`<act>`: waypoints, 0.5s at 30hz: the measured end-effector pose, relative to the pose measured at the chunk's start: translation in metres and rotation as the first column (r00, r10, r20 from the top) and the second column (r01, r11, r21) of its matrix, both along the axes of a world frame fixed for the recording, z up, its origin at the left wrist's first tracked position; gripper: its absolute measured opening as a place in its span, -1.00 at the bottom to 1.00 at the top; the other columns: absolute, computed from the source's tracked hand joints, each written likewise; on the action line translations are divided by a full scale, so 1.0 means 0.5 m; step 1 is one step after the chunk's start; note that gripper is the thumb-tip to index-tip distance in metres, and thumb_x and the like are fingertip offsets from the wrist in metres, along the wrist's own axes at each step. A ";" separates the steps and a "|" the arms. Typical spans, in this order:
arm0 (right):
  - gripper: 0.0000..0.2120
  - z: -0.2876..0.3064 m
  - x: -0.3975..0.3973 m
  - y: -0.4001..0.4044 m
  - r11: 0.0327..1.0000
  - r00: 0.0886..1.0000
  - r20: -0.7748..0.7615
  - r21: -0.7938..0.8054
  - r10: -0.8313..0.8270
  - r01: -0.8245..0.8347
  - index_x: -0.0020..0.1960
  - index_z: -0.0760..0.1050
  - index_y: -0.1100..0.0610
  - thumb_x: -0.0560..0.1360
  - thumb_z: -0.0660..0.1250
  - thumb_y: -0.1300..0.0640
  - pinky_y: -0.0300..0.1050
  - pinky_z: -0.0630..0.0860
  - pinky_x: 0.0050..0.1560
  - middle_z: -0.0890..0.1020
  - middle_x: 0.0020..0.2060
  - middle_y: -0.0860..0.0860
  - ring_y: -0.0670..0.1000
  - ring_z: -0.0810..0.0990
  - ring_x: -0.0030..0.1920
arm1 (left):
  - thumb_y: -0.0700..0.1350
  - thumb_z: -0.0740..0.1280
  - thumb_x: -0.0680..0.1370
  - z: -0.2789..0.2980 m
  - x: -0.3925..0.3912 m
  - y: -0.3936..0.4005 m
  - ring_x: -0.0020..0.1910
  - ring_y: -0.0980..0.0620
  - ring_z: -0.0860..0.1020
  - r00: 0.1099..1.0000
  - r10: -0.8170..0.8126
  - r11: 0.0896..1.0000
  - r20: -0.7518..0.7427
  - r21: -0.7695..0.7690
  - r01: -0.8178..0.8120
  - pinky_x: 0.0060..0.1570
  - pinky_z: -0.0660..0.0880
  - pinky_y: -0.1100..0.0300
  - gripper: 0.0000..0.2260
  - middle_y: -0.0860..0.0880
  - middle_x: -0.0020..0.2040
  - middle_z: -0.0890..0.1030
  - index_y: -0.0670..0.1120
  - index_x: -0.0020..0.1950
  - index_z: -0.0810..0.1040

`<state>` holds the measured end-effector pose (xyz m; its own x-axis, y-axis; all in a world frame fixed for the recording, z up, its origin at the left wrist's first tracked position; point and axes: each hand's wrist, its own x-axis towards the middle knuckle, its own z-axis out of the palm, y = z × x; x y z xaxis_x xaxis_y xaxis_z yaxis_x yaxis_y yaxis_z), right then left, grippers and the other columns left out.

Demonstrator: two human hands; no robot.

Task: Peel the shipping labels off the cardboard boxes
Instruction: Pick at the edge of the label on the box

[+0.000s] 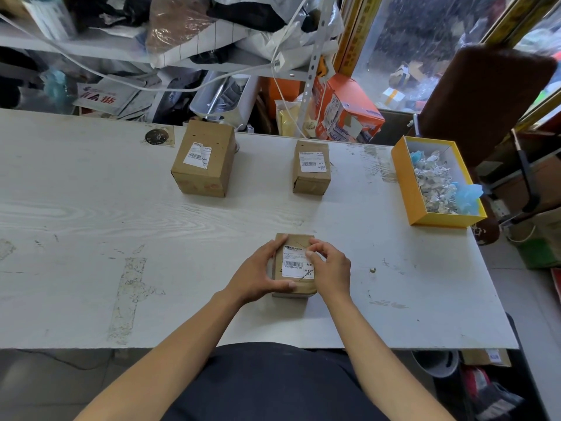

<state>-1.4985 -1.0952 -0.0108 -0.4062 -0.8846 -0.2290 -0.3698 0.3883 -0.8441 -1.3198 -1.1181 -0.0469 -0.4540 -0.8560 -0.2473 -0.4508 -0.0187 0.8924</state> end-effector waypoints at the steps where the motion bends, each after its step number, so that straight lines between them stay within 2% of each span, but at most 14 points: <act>1: -0.92 0.000 0.000 0.000 1.000 1.000 0.001 0.000 0.001 -0.001 -0.16 0.59 0.11 0.50 0.37 0.21 -0.56 0.35 -0.14 0.64 0.10 -0.15 -0.12 0.58 0.09 | 0.05 0.61 0.33 0.000 0.000 0.000 0.29 0.26 0.40 1.000 0.000 1.000 0.000 -0.001 0.000 0.21 0.36 0.36 -0.10 0.28 0.34 0.37 0.26 0.55 0.17; 4: -0.91 -0.001 -0.001 0.000 1.000 1.000 0.004 -0.006 0.004 -0.004 -0.18 0.59 0.10 0.50 0.38 0.21 -0.48 0.39 -0.06 0.64 0.11 -0.14 -0.11 0.59 0.10 | 0.06 0.61 0.33 0.000 0.001 0.000 0.26 0.33 0.39 1.000 -0.001 1.000 0.004 -0.001 0.001 0.19 0.36 0.38 -0.10 0.31 0.33 0.37 0.29 0.53 0.16; 7: -0.91 -0.002 0.001 0.001 1.000 1.000 0.005 -0.008 0.000 0.000 -0.18 0.58 0.09 0.50 0.38 0.20 -0.44 0.41 -0.04 0.65 0.13 -0.13 -0.10 0.59 0.10 | 0.07 0.61 0.33 -0.001 0.001 0.002 0.23 0.45 0.36 1.000 0.001 1.000 0.009 0.002 -0.001 0.16 0.35 0.41 -0.10 0.41 0.28 0.35 0.32 0.52 0.16; 11: -0.89 -0.002 0.004 0.003 1.000 1.000 0.000 -0.013 -0.006 0.006 -0.19 0.57 0.08 0.51 0.37 0.21 -0.47 0.40 -0.10 0.64 0.14 -0.11 -0.09 0.59 0.11 | 0.06 0.61 0.33 0.000 0.001 0.003 0.24 0.46 0.36 1.000 0.004 1.000 0.017 -0.003 -0.004 0.15 0.35 0.40 -0.12 0.47 0.26 0.33 0.41 0.46 0.14; 15: -0.92 -0.001 0.004 0.003 1.000 1.000 -0.016 -0.013 -0.002 0.002 -0.15 0.58 0.10 0.51 0.36 0.21 -0.49 0.40 -0.11 0.64 0.15 -0.10 -0.08 0.59 0.11 | 0.06 0.61 0.33 -0.003 0.001 0.003 0.24 0.47 0.35 1.000 0.006 1.000 0.015 -0.005 -0.006 0.15 0.34 0.44 -0.11 0.47 0.27 0.32 0.37 0.49 0.15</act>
<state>-1.4966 -1.0939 -0.0113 -0.4116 -0.8867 -0.2107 -0.3825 0.3779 -0.8431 -1.3193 -1.1166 -0.0482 -0.4453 -0.8597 -0.2502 -0.4644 -0.0171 0.8854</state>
